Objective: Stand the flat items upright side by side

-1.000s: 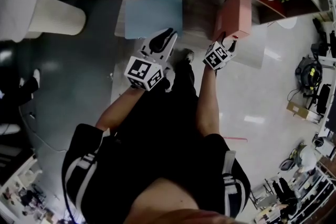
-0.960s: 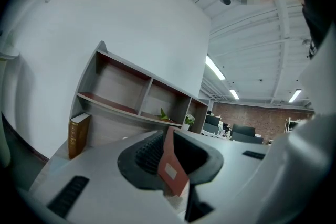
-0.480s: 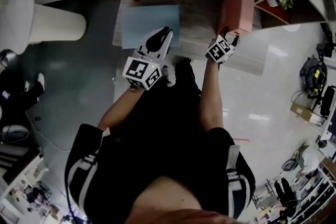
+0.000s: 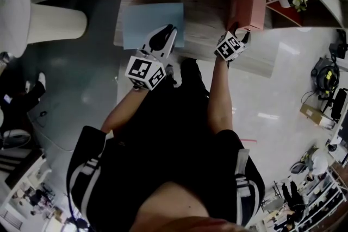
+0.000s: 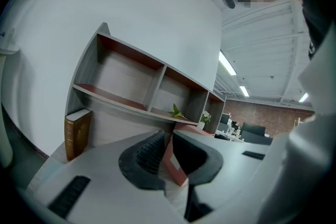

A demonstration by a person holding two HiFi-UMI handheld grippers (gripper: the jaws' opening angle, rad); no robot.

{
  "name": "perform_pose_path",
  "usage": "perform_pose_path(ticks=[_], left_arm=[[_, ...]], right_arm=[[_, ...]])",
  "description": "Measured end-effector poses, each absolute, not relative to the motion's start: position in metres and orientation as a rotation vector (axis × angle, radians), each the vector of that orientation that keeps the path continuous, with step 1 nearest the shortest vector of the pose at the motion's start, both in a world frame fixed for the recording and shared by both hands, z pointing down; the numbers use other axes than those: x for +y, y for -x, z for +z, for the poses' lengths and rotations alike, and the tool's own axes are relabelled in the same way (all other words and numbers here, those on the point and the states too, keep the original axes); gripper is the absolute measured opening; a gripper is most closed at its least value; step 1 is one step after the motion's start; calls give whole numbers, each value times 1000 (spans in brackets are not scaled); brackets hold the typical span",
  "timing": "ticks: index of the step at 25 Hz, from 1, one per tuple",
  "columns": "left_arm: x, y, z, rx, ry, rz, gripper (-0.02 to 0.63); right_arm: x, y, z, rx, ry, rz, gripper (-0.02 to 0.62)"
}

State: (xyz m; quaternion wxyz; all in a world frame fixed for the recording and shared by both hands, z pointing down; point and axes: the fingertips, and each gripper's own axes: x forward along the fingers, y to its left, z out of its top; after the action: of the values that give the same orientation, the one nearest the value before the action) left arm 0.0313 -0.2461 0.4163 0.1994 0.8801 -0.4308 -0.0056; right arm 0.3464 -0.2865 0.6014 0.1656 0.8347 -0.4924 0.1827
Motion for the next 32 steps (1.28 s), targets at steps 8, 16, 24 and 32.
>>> perform_pose_path(ticks=[8,16,24,32], left_arm=[[-245,-20,417,-1221,-2440,-36,64],[-227,24,412,-1283,-2409,-93,64],[-201,111,431,-1418,-2314,-112,64],[-191,186,494,-1539,-2196,6,64]], right_arm=[[-293,-351,602,-1396,-2387,531,298],[-253,-312,554,-1584,-2369,511,311],[-216,-168,516,-2057,-2064,427,311],[-204,-78,587,-2137,-1757,622,310]])
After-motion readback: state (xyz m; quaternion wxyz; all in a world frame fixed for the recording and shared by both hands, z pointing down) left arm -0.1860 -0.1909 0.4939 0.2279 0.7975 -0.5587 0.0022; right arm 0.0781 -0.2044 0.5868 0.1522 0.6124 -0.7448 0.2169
